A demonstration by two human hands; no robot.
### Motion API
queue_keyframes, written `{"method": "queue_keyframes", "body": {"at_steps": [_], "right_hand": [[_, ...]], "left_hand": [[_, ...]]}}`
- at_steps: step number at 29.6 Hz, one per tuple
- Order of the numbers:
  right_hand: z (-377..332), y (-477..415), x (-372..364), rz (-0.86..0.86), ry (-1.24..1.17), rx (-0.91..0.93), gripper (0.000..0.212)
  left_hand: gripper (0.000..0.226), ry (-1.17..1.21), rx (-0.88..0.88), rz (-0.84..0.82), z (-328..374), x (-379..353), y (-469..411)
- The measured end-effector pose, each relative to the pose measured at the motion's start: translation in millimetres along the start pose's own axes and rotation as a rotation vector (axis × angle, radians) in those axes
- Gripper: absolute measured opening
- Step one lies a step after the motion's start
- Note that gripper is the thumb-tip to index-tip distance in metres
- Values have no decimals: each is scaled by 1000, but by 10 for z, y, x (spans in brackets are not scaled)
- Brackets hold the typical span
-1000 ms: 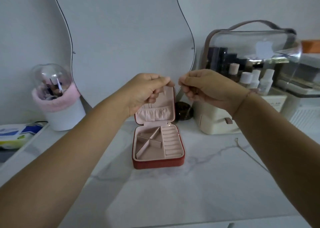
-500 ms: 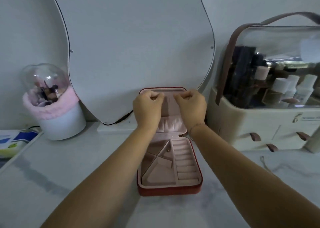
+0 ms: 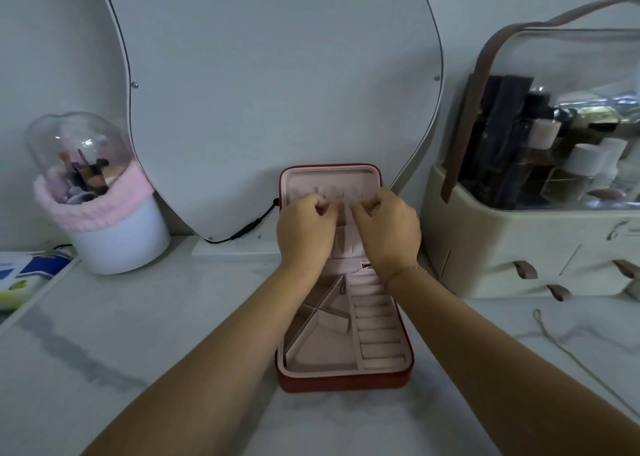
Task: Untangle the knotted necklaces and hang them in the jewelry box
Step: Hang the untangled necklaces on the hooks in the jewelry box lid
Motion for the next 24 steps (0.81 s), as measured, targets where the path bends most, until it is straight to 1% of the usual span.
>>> {"method": "queue_keyframes", "body": {"at_steps": [2,4,5,6,8,10,12,14,16,18,20,22,23,24], "right_hand": [[33,60,-63,-178,-211,-56,25],[34,202,-160,-430,-507,-201,36],[9,293,-193,-554,-618,-270,36],[-16,374,-212,-657,-674,-303,35],[-72,487,-180,-771,-637,-253,31],[-118,557,-90,-797,-472,-134,26],[-123,587,-5,-788,-289,-46,24],[-128,587,74,-780,-106,35,24],[-170,551,158,-761,-22,78,23],[-221,451,242,-687,-76,54,24],[-237,309,297,-596,-240,-26,27],[-281,182,292,-548,-386,-79,27],[-307,121,281,-527,-440,-88,27],[-330,59,269,-503,-489,-96,26]], "left_hand": [[25,221,101,-153,-4,-49,54],[22,417,194,-230,50,-42,128],[21,473,218,-245,89,-27,158],[21,509,229,-247,125,-12,179],[23,481,203,-228,172,31,192],[29,326,125,-188,151,72,197],[33,105,30,-118,49,103,219],[31,-82,-41,-52,-41,113,274],[27,-184,-80,-25,-70,104,324],[28,-285,-110,-19,-65,79,330],[45,-353,-145,-22,-65,49,330],[65,-359,-152,-24,-86,36,327],[69,-359,-148,-31,-101,27,322],[69,-366,-140,-48,-119,15,316]]}}
Point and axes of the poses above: each hand's wrist, its own y-axis away from the middle knuckle, its own x-axis out of the back of the hand, z = x × y, the point moved 8 cm from there along -y, towards the middle knuckle, and after that the axes turned 1 degree about z, right-handed, at the moved point
